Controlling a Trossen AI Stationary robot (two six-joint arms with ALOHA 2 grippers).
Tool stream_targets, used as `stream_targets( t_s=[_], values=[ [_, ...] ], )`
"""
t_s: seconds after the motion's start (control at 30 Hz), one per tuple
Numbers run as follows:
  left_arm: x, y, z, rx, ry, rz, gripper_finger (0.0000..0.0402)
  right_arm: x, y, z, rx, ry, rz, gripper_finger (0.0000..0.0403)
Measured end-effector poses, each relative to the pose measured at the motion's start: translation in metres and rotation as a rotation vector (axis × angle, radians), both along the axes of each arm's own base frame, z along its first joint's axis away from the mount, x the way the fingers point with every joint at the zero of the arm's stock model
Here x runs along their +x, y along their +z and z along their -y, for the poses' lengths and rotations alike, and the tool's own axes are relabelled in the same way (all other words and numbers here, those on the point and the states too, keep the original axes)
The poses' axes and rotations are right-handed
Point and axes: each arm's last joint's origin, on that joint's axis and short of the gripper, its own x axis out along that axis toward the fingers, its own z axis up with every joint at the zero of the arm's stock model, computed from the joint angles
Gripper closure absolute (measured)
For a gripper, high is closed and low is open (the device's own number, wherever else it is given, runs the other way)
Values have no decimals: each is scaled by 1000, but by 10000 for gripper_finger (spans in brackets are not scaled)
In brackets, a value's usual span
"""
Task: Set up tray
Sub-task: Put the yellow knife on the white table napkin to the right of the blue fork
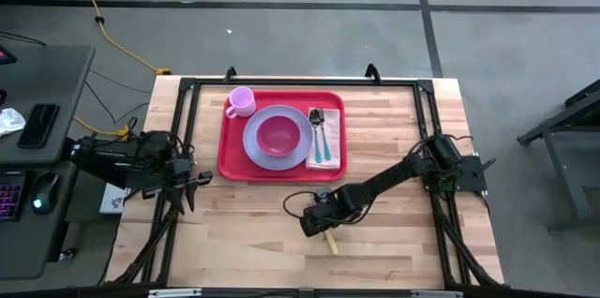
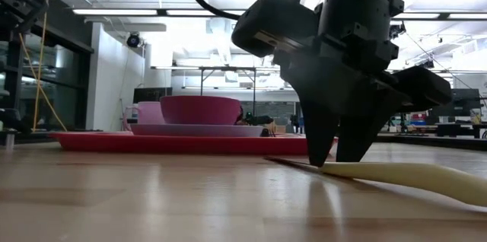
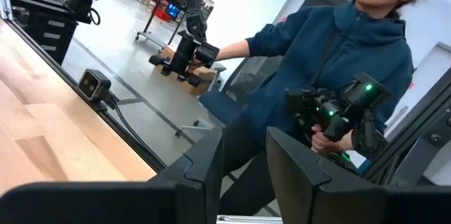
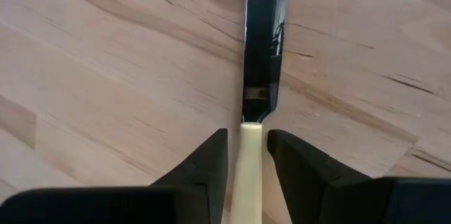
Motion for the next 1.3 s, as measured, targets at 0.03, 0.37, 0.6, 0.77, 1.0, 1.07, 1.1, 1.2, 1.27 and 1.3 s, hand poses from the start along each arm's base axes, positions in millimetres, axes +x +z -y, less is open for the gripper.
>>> stream_targets(
  t_s=[0.03, 0.37, 0.6, 0.77, 1.0, 1.07, 1.1, 1.2, 1.27, 1.3],
  values=[
    [0, 0, 0, 0, 0, 0, 261, 0, -1, 0, 4, 1, -3, 302],
    [0, 0, 0, 14, 1, 28, 261, 0, -3, 0, -2, -1, -11, 302],
    [0, 0, 0, 16, 1, 27, 261, -1, -3, 1, -10, -1, -29, 323],
    [0, -2, 0, 18, 0, 4, 261, -2, -3, 1, -12, 0, -36, 345],
    [0, -5, 0, 22, 0, -31, 261, -3, -3, 1, -12, -1, -44, 360],
    [0, -5, 0, 20, 0, -34, 261, -3, -3, 1, -13, -1, -47, 360],
    [0, -5, 0, 20, 0, -35, 261, -3, -3, 1, -13, -2, -48, 360],
    [0, -5, 0, 19, 0, -37, 261, -4, -3, 1, -15, -3, -57, 361],
    [0, -5, 0, 19, 0, -37, 261, -5, -3, 2, -18, -3, -67, 361],
    [0, -5, 0, 19, 0, -37, 261, -5, -3, 2, -20, -3, -73, 361]
  ],
)
